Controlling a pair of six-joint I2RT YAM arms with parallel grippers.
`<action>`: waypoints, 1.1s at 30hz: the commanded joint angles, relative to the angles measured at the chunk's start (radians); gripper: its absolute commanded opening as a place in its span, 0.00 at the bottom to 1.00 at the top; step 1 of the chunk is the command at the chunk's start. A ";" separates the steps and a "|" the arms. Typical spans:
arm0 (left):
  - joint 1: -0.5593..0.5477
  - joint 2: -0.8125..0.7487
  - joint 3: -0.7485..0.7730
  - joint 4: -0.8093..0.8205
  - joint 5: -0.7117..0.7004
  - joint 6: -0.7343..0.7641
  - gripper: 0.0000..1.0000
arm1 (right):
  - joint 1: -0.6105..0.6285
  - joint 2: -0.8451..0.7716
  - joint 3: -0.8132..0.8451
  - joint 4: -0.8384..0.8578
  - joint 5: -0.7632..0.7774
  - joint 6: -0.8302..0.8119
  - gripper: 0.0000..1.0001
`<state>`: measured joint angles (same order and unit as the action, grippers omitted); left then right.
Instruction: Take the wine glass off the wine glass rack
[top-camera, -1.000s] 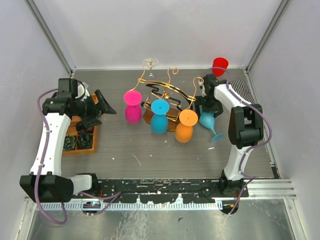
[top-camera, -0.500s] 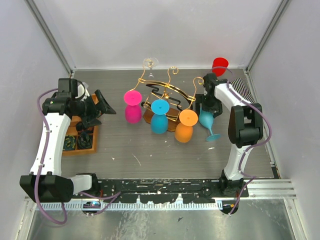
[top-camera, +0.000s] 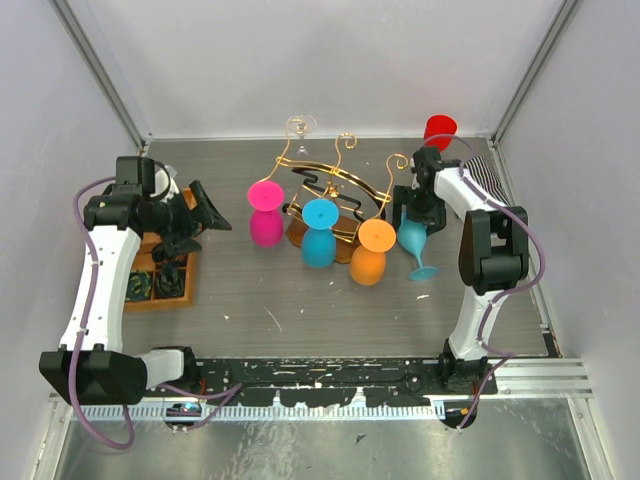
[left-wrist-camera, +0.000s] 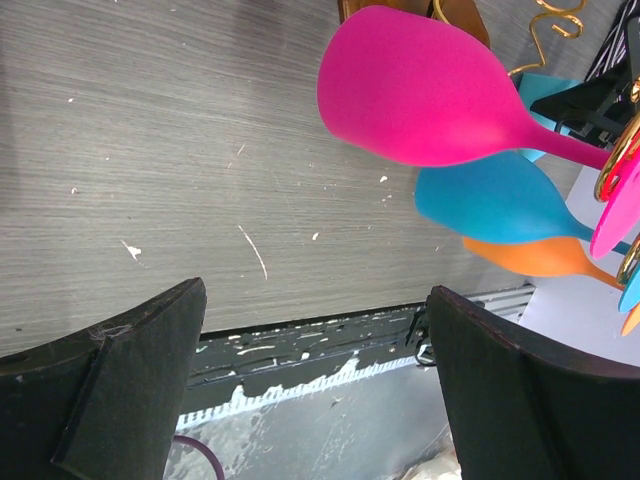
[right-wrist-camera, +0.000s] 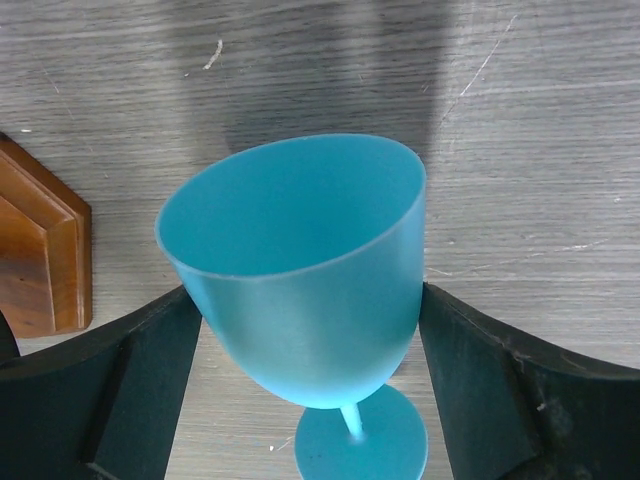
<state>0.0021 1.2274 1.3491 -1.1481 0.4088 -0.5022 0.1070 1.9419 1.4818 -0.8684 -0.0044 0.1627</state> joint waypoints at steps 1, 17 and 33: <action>0.001 -0.010 0.044 -0.022 0.001 0.017 0.99 | -0.031 0.083 -0.086 0.095 -0.029 -0.013 0.89; 0.000 -0.017 0.027 -0.013 0.007 0.004 0.99 | -0.037 0.075 -0.125 0.091 0.057 -0.019 0.88; 0.000 -0.025 0.018 -0.011 0.013 0.000 0.98 | -0.030 0.089 -0.136 0.102 0.098 -0.028 0.84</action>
<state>0.0021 1.2266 1.3544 -1.1584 0.4065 -0.5022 0.0807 1.9244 1.4185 -0.7929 -0.0586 0.1577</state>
